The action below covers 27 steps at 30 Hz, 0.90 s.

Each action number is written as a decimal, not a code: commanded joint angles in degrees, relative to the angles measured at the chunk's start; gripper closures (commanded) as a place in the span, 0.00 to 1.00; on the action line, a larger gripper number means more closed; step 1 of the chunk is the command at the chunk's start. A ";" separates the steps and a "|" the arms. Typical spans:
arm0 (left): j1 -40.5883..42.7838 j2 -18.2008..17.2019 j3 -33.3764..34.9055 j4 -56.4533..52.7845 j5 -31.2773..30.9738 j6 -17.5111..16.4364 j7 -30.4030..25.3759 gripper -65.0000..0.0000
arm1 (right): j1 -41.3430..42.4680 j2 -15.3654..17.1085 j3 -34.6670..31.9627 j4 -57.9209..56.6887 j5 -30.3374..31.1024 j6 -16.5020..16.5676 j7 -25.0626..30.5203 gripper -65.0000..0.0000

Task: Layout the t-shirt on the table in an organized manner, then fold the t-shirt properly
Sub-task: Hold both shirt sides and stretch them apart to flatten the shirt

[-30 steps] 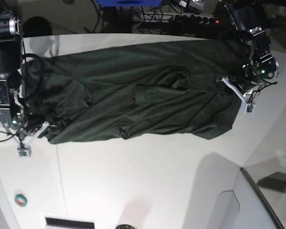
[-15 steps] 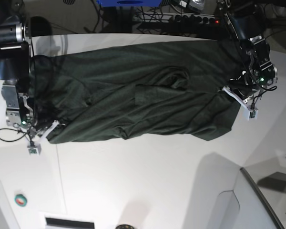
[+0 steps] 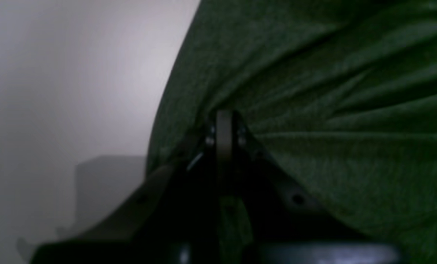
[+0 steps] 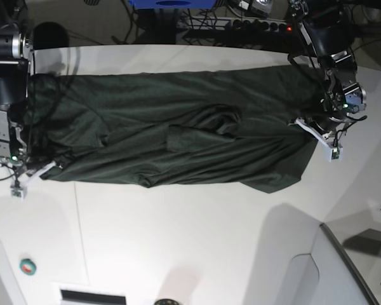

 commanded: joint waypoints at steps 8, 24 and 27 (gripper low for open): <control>-2.60 0.03 0.03 -0.05 1.59 0.23 3.13 1.00 | -5.45 -0.87 -0.12 15.94 -0.36 5.00 -1.30 0.99; -15.17 -0.06 0.12 4.08 2.29 0.23 10.69 1.00 | -0.80 0.80 -0.30 24.03 -0.45 6.94 -9.30 0.61; -18.77 -1.20 0.12 -2.68 2.29 0.32 10.69 0.99 | -0.09 0.80 -0.30 21.57 -0.45 6.94 -9.30 0.61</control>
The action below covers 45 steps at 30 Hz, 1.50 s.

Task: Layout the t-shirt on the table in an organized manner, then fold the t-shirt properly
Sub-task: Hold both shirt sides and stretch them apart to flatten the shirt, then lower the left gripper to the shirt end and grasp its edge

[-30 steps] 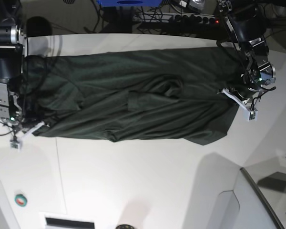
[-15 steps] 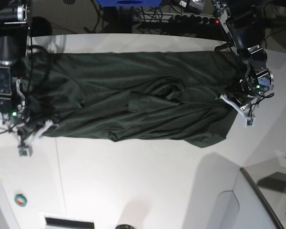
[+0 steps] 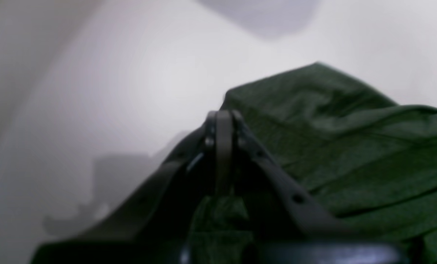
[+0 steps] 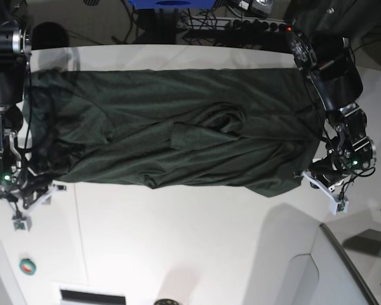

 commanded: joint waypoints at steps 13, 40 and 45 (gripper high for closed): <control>-1.44 -8.94 18.91 1.73 5.43 -0.53 -4.39 0.51 | 0.74 0.73 0.23 0.54 0.08 -0.14 0.86 0.61; -19.46 -14.83 65.85 -20.16 5.60 -13.24 -10.63 0.50 | 0.74 0.38 0.40 0.45 0.08 -0.14 0.77 0.61; -20.61 -14.13 65.77 -21.47 5.78 -13.24 -11.51 0.50 | 0.74 0.29 0.40 0.45 0.08 -0.14 0.77 0.61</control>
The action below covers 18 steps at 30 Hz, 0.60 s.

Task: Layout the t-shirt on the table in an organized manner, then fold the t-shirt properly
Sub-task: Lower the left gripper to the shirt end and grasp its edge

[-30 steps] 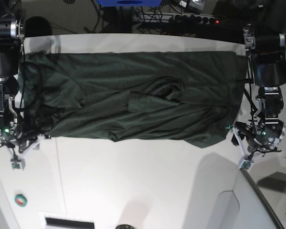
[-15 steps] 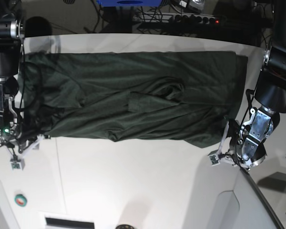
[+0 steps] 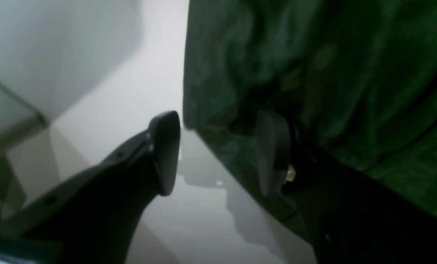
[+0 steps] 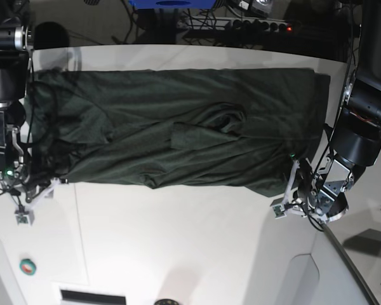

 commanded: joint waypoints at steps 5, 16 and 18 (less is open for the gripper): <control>-3.92 0.08 4.24 -1.00 -0.06 0.38 0.00 0.50 | 1.70 0.69 0.27 0.89 -0.01 -0.16 1.28 0.61; -6.99 3.69 6.44 -12.87 -0.15 0.38 -4.22 0.51 | 1.70 0.69 0.27 0.89 -0.01 -0.16 1.28 0.61; -7.08 3.69 6.44 -13.13 -0.15 0.38 -4.92 0.51 | 1.70 0.69 0.27 0.89 -0.01 -0.16 1.28 0.61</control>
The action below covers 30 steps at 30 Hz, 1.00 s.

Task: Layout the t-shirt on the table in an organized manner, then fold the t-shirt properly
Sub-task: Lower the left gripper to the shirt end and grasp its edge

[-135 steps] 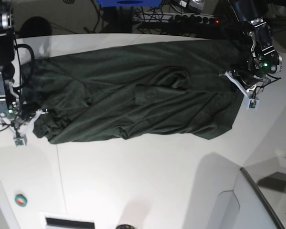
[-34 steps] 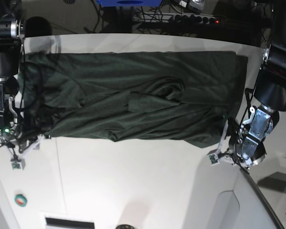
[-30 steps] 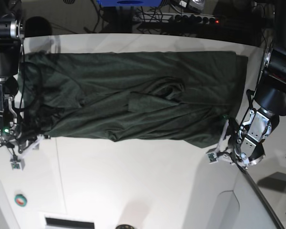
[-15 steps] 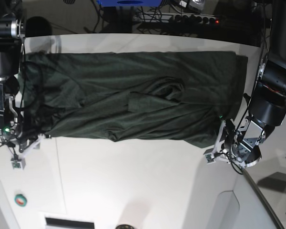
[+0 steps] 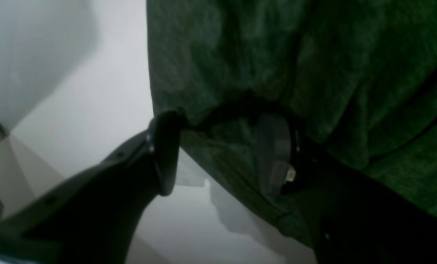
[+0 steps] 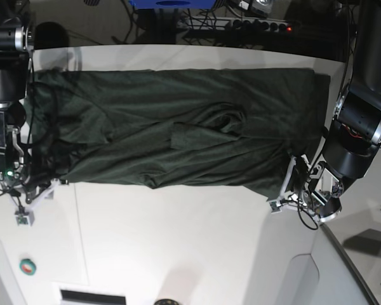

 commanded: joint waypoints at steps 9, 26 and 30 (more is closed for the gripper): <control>-1.53 -0.38 -0.53 0.20 0.07 0.38 -0.42 0.68 | 1.54 0.80 0.27 0.89 0.16 -0.16 1.08 0.61; -0.83 0.32 -0.27 -1.91 0.07 0.38 -0.24 1.00 | 1.54 0.80 0.27 0.89 0.16 -0.16 1.17 0.61; -0.83 0.32 -0.53 -1.74 0.07 0.38 -0.06 1.00 | 1.54 0.71 0.27 0.89 0.16 -0.16 1.17 0.61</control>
